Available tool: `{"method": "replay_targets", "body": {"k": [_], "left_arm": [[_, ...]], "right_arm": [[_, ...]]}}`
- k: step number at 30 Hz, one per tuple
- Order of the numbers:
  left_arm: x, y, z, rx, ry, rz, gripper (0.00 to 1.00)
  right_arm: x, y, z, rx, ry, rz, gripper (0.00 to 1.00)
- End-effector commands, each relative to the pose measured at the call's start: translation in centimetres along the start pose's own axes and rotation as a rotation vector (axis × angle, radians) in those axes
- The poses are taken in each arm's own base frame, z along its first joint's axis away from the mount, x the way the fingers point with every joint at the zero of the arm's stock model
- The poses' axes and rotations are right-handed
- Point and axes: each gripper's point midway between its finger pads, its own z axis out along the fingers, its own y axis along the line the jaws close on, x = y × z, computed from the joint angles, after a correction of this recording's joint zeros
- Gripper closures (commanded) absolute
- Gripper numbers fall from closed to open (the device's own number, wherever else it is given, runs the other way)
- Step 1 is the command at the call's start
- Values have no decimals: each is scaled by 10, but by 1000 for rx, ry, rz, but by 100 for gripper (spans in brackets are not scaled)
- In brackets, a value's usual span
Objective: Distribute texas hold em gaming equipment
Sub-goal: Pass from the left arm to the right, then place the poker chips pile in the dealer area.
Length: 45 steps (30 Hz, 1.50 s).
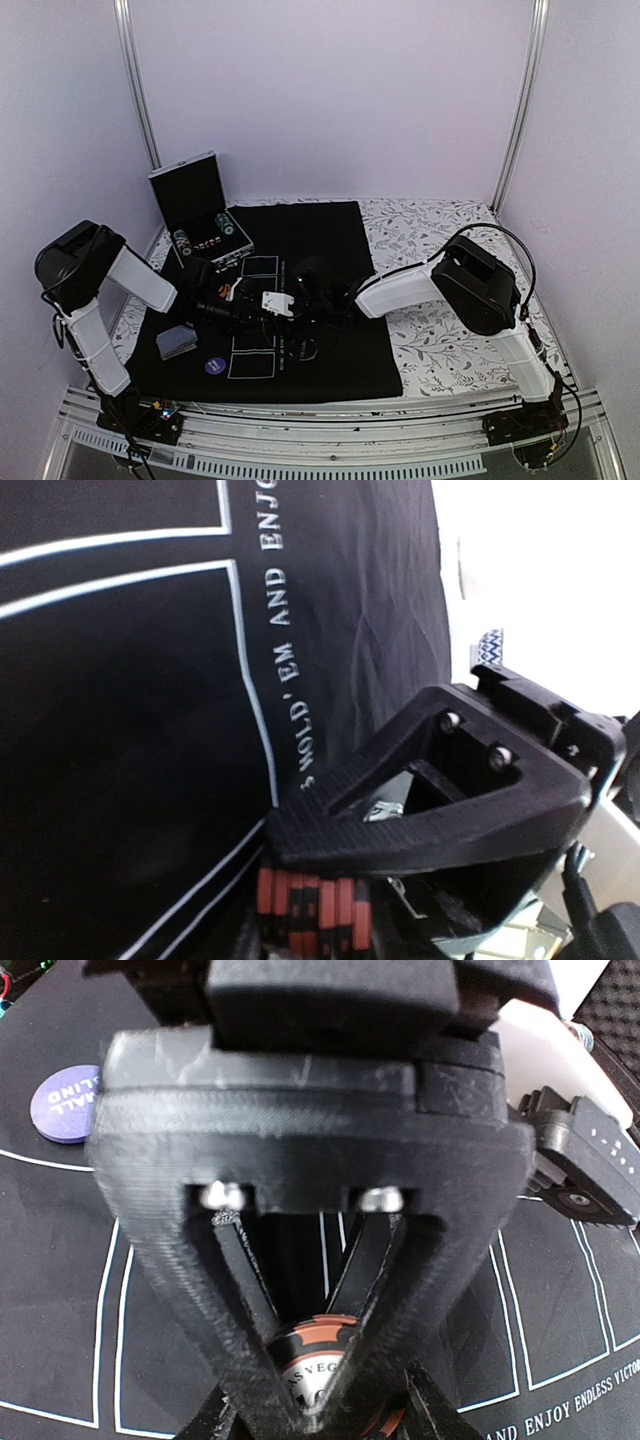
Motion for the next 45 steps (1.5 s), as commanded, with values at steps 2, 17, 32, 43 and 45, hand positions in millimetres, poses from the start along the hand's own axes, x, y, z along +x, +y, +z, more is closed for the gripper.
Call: {"method": "replay_targets", "body": {"k": [2, 17, 32, 43, 45], "left_arm": [[-7, 14, -4, -102, -25, 14, 61], [-26, 4, -27, -226, -112, 79, 42], [-58, -5, -81, -361, -274, 132, 41], [-63, 1, -99, -420, -300, 150, 41], [-64, 1, -100, -421, -300, 152, 41]], "right_arm": [[28, 8, 0, -31, 92, 49, 73], [30, 8, -5, -21, 108, 49, 73], [54, -1, -9, 16, 305, 119, 70], [70, 8, 4, -1, 456, 130, 65], [70, 11, 5, -9, 459, 132, 63]]}}
